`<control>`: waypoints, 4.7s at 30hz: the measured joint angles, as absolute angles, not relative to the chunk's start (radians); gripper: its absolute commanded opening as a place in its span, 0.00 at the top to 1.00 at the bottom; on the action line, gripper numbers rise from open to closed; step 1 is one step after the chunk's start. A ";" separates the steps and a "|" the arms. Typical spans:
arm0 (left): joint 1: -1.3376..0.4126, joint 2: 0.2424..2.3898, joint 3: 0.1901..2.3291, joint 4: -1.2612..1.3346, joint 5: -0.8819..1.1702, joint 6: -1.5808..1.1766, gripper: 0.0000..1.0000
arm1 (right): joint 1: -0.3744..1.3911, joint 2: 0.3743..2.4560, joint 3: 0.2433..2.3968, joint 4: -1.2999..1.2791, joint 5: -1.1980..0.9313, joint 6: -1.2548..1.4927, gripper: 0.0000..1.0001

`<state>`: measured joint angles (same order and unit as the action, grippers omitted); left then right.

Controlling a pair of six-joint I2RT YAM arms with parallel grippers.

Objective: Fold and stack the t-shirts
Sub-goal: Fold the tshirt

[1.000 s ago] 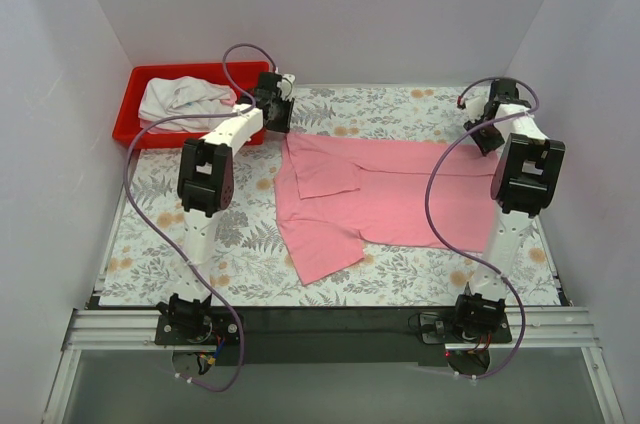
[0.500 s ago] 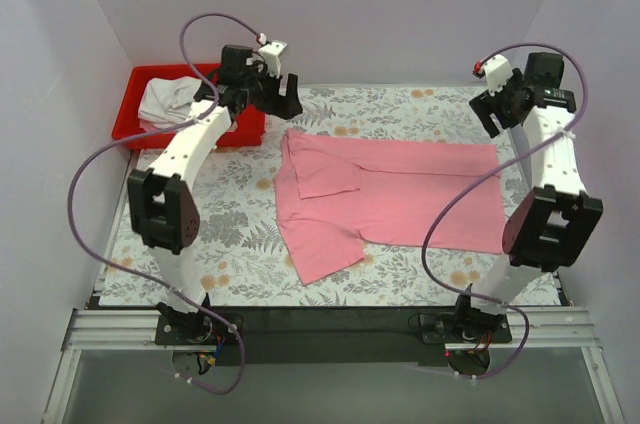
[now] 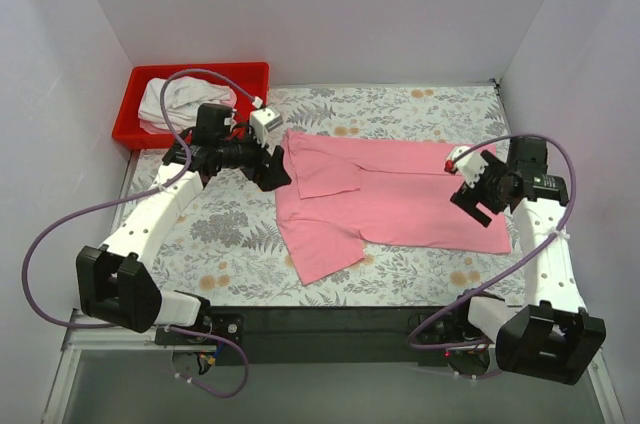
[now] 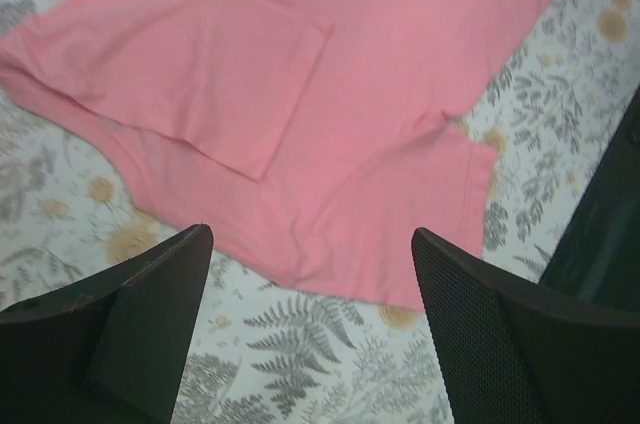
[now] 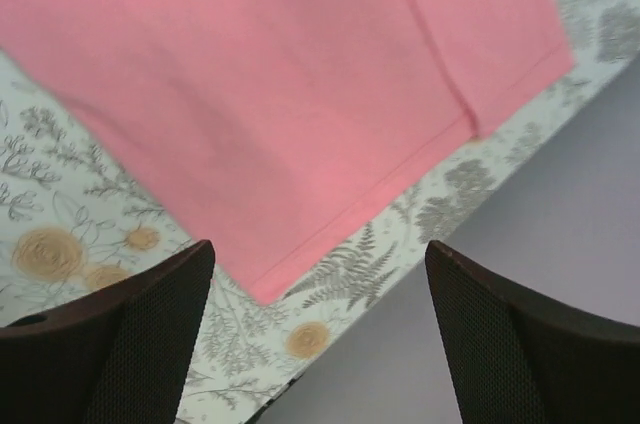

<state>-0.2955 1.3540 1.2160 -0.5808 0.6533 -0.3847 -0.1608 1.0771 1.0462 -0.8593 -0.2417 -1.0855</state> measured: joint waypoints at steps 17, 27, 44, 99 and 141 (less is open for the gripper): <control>-0.402 1.416 1.129 -0.771 0.665 -0.336 0.29 | -0.398 1.363 0.877 -0.934 -0.081 -1.444 0.59; -0.403 1.455 1.129 -0.802 0.617 -0.325 0.30 | -0.446 1.434 0.879 -0.934 -0.093 -1.603 0.59; -0.408 1.477 1.128 -0.793 0.593 -0.329 0.31 | -0.452 1.464 0.870 -0.910 -0.082 -1.639 0.64; -0.684 1.433 0.666 -0.327 0.356 0.057 0.96 | -0.451 1.477 0.786 -0.792 -0.025 -1.593 0.99; -0.408 1.544 1.120 -0.743 0.495 0.064 1.00 | -0.428 1.718 1.345 -1.087 -0.162 -1.583 0.99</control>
